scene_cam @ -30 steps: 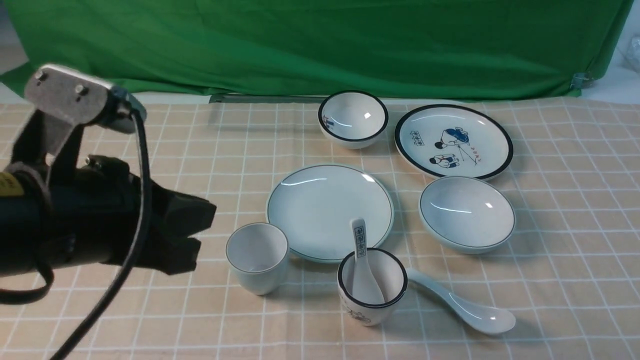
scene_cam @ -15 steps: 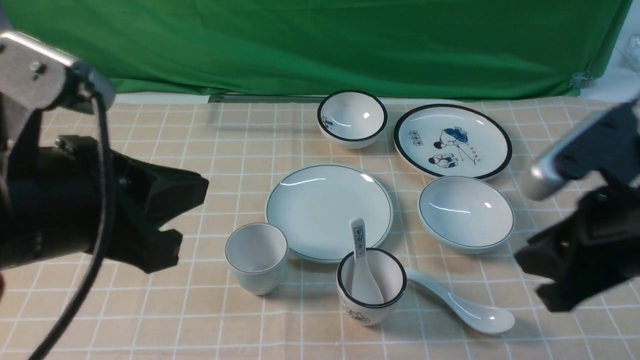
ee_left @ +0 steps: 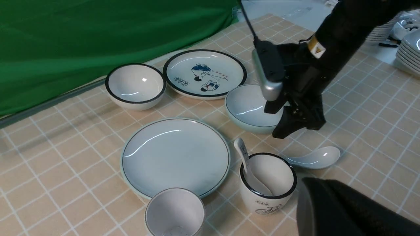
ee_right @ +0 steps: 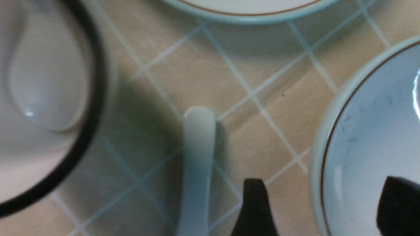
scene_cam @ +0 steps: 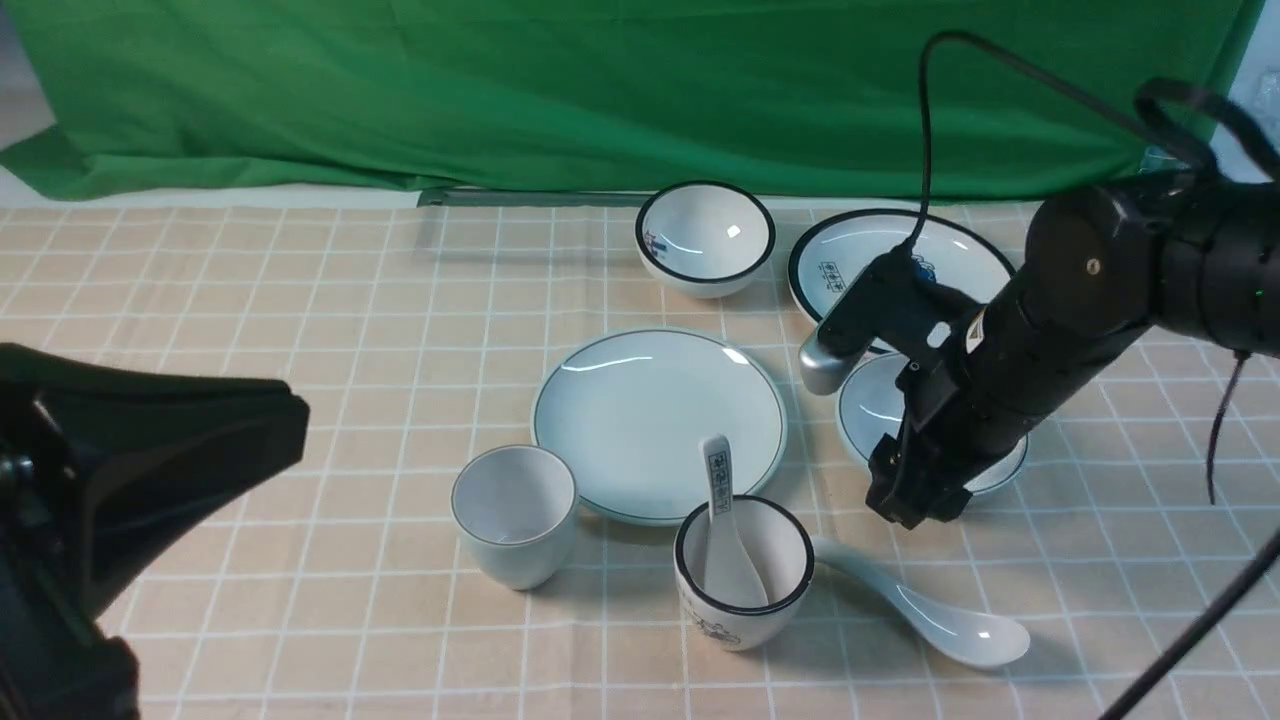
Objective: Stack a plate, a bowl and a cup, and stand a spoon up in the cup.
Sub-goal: Use the right arm to grab a blue rice bowl
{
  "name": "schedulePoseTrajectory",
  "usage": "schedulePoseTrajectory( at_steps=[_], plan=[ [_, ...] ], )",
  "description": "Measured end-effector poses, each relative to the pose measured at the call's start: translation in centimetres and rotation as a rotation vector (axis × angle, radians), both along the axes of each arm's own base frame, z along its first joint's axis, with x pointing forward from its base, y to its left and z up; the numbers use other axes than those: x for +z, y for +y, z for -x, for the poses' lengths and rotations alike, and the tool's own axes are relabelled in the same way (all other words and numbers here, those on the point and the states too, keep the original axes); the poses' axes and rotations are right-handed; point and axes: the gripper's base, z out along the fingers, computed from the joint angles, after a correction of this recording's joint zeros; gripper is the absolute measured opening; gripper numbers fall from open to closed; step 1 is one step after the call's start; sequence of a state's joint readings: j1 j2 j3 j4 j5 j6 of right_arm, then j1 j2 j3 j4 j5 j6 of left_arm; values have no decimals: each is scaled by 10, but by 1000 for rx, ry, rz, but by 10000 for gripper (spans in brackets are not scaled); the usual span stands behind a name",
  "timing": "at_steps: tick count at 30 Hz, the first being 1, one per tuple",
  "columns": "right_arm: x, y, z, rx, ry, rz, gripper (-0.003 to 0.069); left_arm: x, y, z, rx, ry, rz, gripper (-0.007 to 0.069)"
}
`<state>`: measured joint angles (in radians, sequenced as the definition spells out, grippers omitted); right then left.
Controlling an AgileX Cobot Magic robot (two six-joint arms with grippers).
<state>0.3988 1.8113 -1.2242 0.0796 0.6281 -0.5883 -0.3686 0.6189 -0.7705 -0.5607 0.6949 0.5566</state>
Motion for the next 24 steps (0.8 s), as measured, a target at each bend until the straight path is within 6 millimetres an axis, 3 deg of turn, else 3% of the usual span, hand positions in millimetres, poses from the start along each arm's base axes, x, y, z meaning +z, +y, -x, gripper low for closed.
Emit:
schedulePoseTrajectory(
  at_steps=[1, 5, 12, 16, 20, 24],
  plan=[
    [-14, -4, -8, -13, 13, 9, 491, 0, 0, 1, -3, 2, -2, 7],
    [-30, -7, -14, -15, 33, 24, 416, -1, 0, 2, -8, 14, -8, 7],
    [-36, -5, -17, 1, 30, 29, 267, -2, 0, 2, -9, 19, -15, 7],
    [-31, -4, -20, 9, 4, 21, 169, -4, 0, 4, -20, 36, -26, 7],
    [-21, -4, -18, 2, -12, 18, 141, -5, 0, 4, -28, 47, -37, 7],
    [9, 4, -9, -26, -36, -12, 87, -6, 1, 5, -29, 50, -54, 7]
  ],
)
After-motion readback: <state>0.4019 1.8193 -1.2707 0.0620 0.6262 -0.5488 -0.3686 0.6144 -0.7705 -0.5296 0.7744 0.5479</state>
